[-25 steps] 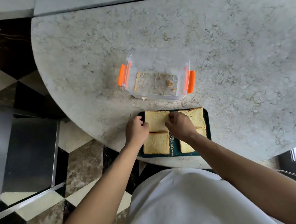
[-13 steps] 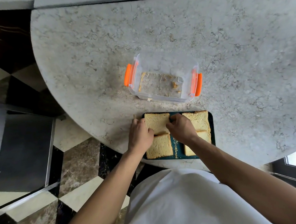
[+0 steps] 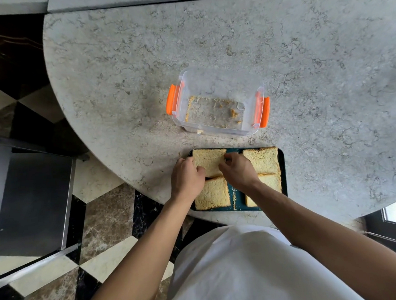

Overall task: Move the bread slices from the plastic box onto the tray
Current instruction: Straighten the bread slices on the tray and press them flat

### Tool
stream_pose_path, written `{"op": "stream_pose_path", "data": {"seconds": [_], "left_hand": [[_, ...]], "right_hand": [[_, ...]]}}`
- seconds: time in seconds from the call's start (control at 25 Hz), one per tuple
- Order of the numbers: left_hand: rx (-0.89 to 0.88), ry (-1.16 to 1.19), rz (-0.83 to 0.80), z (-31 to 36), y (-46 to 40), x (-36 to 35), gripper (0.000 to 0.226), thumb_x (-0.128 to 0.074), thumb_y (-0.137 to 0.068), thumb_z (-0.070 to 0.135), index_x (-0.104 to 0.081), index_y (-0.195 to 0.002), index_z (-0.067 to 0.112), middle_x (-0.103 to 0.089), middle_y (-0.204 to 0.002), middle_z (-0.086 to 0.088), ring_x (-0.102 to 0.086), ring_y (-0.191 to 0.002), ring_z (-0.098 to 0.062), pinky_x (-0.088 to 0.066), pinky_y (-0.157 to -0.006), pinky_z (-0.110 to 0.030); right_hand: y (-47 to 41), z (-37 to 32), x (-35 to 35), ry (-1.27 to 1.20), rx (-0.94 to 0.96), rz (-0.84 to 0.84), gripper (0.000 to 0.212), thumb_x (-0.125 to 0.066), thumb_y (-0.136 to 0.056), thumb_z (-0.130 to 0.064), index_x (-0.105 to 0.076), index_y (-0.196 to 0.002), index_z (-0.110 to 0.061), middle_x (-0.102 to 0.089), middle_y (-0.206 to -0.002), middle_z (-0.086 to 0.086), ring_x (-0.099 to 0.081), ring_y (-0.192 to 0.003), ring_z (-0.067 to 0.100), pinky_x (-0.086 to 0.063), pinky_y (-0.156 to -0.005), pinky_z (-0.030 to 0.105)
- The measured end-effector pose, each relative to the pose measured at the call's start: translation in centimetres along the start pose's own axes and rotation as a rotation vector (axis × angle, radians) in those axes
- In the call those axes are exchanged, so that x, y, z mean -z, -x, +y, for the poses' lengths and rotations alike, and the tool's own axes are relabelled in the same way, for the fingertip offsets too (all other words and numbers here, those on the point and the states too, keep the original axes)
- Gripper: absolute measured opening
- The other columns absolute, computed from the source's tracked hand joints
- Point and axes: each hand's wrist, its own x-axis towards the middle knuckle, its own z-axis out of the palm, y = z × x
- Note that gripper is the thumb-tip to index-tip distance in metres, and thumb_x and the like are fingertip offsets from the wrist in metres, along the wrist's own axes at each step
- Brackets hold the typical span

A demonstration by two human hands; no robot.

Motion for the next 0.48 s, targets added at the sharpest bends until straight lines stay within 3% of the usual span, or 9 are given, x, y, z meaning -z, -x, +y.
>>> {"op": "stream_pose_path", "data": {"seconds": [0.24, 0.36, 0.48], "left_hand": [[0.060, 0.035, 0.070, -1.8, 1.8, -0.1, 0.029, -0.061, -0.091, 0.013, -0.065, -0.120, 0.010, -0.059, -0.108, -0.005, -0.062, -0.094, -0.022, -0.052, -0.086, -0.035], [0.064, 0.015, 0.019, -3.0, 3.3, -0.7, 0.027, -0.063, -0.091, 0.015, -0.067, -0.118, 0.010, -0.063, -0.101, -0.003, -0.062, -0.088, -0.018, -0.048, -0.078, -0.029], [0.039, -0.020, -0.035, -3.1, 4.2, -1.3, 0.037, -0.061, -0.093, 0.017, -0.063, -0.129, 0.009, -0.064, -0.111, -0.009, -0.063, -0.100, -0.025, -0.050, -0.091, -0.036]], "right_hand": [[1.6, 1.2, 1.1, 0.066, -0.011, 0.034, 0.037, -0.054, -0.096, -0.028, -0.062, -0.123, -0.004, -0.070, -0.112, 0.012, -0.066, -0.092, 0.029, -0.051, -0.072, 0.035], [2.8, 1.6, 1.0, 0.125, 0.008, -0.075, 0.032, -0.055, -0.093, -0.028, -0.069, -0.101, 0.000, -0.077, -0.090, 0.013, -0.072, -0.077, 0.031, -0.058, -0.064, 0.040], [3.8, 1.8, 0.5, 0.144, 0.020, -0.177, 0.027, -0.054, -0.093, -0.030, -0.067, -0.092, -0.006, -0.075, -0.079, 0.009, -0.071, -0.071, 0.028, -0.057, -0.061, 0.038]]}}
